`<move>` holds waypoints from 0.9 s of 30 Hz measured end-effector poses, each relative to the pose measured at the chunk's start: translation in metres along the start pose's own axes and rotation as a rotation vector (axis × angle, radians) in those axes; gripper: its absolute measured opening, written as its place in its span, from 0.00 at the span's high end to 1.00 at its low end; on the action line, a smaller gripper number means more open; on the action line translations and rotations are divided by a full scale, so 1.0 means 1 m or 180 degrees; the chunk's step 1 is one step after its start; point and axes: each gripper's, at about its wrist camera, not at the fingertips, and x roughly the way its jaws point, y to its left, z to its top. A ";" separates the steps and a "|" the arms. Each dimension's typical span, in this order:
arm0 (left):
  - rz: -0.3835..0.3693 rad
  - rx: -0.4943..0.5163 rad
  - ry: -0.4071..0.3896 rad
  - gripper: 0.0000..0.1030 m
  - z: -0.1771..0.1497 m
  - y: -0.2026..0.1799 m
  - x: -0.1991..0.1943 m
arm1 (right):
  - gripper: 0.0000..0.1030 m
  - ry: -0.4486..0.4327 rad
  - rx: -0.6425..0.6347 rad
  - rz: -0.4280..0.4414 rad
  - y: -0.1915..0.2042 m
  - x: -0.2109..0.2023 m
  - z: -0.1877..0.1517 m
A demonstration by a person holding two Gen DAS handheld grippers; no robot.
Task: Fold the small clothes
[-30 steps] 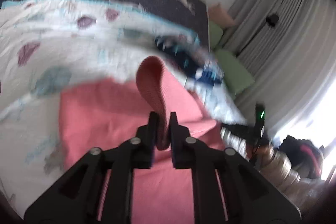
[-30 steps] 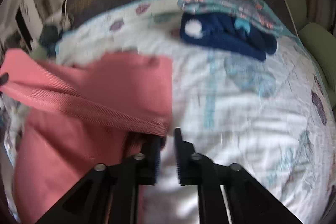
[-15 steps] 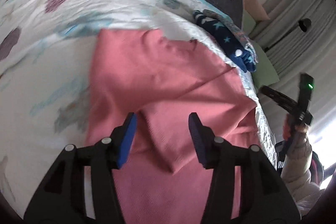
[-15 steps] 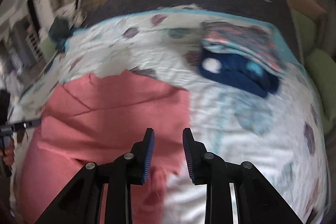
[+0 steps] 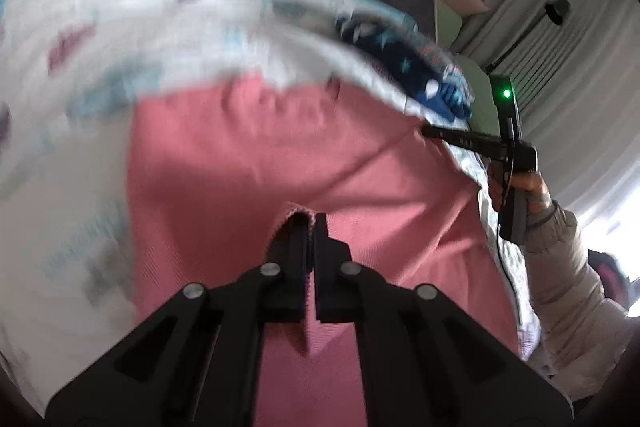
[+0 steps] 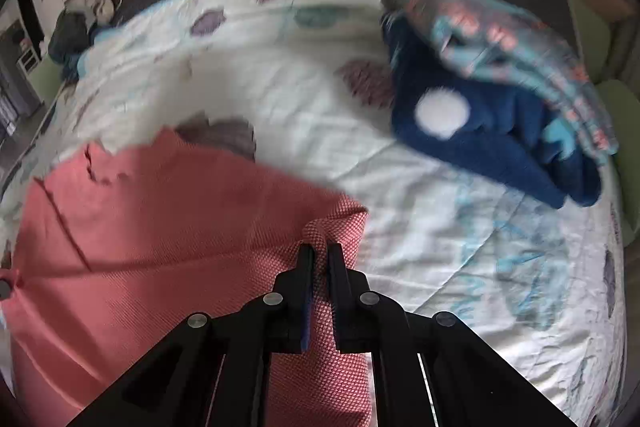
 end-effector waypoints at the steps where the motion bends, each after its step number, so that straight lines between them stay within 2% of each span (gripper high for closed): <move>1: -0.0014 0.0077 -0.0145 0.97 0.010 -0.003 -0.010 | 0.94 -0.0134 0.0107 0.0053 -0.005 -0.008 0.002; 2: -0.0022 0.0092 -0.0215 0.97 0.018 -0.003 -0.014 | 0.96 -0.0215 0.0217 0.0094 -0.011 -0.012 0.004; 5: 0.0175 0.0179 -0.0256 0.97 0.028 0.006 -0.013 | 0.95 -0.0330 0.0441 -0.0108 -0.030 -0.012 0.011; 8: 0.0119 -0.0058 0.0166 0.97 0.010 0.032 0.014 | 0.95 -0.0065 0.0568 0.0079 -0.044 0.005 0.004; 10: 0.0070 -0.0210 0.0397 0.97 -0.011 0.042 0.025 | 0.94 -0.0049 0.0605 0.0177 -0.045 0.001 -0.007; 12: 0.0063 -0.0249 0.0554 0.86 -0.031 0.044 0.029 | 0.93 -0.0068 0.0505 0.0363 -0.039 -0.010 -0.013; 13: 0.0031 -0.0264 0.0484 0.83 -0.036 0.045 0.026 | 0.90 -0.0083 0.0416 0.0429 -0.034 -0.016 -0.013; 15: -0.0031 -0.0328 0.0449 0.69 -0.035 0.044 0.021 | 0.74 -0.0124 0.0213 0.0417 -0.023 -0.027 -0.009; 16: -0.0067 -0.0406 0.0408 0.55 -0.030 0.043 0.019 | 0.70 -0.0137 0.0151 0.0345 -0.020 -0.030 -0.007; 17: -0.0051 -0.0415 0.0341 0.46 -0.026 0.041 0.016 | 0.66 -0.0121 0.0087 0.0281 -0.017 -0.030 -0.003; 19: 0.0040 -0.0343 0.0259 0.45 -0.014 0.039 0.018 | 0.66 -0.0072 0.0051 0.0300 -0.013 -0.027 0.000; 21: -0.0023 -0.0379 0.0269 0.45 -0.004 0.039 0.025 | 0.66 -0.0032 0.0025 0.0294 -0.009 -0.023 -0.001; 22: -0.0102 -0.0405 0.0290 0.54 0.001 0.040 0.032 | 0.66 -0.0028 -0.0004 0.0256 -0.008 -0.022 -0.002; 23: -0.0116 -0.0393 0.0289 0.99 0.004 0.040 0.036 | 0.73 -0.0012 -0.0041 0.0197 -0.004 -0.018 -0.001; 24: -0.0098 -0.0369 0.0308 0.95 0.005 0.038 0.039 | 0.95 0.0054 -0.0061 0.0126 -0.001 -0.010 -0.002; 25: -0.0017 -0.0341 0.0246 0.97 0.007 0.035 0.039 | 0.96 0.0146 -0.0037 0.0095 0.000 -0.001 -0.002; 26: 0.0012 -0.0276 0.0120 0.97 0.010 0.029 0.034 | 0.97 0.0125 -0.0002 0.0074 -0.001 0.000 -0.003; 27: -0.0066 -0.0217 -0.0073 0.97 0.015 0.022 0.023 | 0.97 0.0045 0.0047 0.0078 -0.003 -0.003 -0.002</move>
